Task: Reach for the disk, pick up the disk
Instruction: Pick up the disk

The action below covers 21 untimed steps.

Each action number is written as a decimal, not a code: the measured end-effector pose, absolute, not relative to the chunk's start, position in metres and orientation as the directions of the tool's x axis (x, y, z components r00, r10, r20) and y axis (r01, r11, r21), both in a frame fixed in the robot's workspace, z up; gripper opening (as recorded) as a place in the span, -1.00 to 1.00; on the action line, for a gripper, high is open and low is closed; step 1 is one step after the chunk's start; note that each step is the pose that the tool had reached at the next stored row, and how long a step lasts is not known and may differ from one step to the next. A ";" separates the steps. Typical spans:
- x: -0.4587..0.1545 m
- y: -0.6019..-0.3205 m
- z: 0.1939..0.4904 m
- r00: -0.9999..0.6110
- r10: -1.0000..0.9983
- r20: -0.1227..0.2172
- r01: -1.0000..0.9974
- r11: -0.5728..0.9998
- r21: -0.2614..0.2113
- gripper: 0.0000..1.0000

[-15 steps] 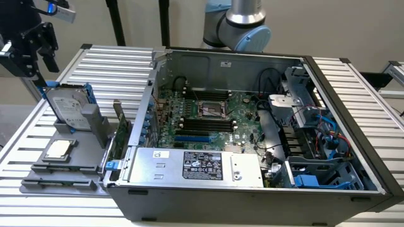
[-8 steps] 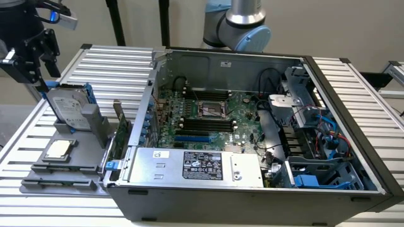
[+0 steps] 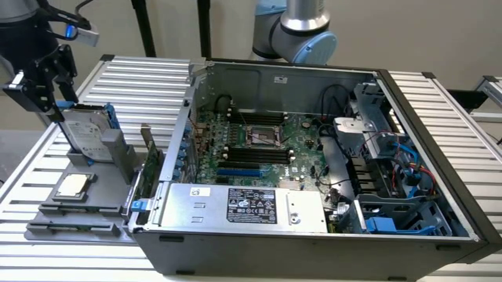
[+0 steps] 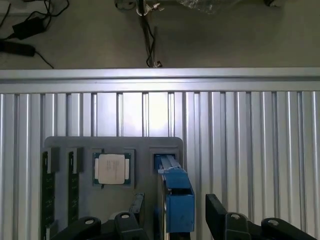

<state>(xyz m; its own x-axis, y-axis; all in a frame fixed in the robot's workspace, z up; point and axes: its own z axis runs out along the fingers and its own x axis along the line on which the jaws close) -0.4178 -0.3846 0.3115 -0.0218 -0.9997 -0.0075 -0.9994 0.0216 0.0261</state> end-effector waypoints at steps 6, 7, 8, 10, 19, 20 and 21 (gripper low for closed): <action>-0.418 -0.385 0.302 -0.022 -1.000 -0.010 -0.999 0.022 0.026 0.19; -0.418 -0.385 0.301 -0.022 -1.000 -0.010 -0.999 0.022 0.026 0.19; -0.418 -0.385 0.300 -0.022 -1.000 -0.011 -0.999 0.022 0.026 0.19; -0.418 -0.385 0.299 -0.022 -1.000 -0.013 -0.999 0.022 0.026 0.19; -0.418 -0.385 0.297 -0.022 -1.000 -0.014 -0.999 0.021 0.026 0.19; -0.418 -0.385 0.297 -0.022 -1.000 -0.014 -0.999 0.021 0.026 0.19; -0.418 -0.385 0.297 -0.022 -1.000 -0.014 -0.999 0.021 0.026 0.19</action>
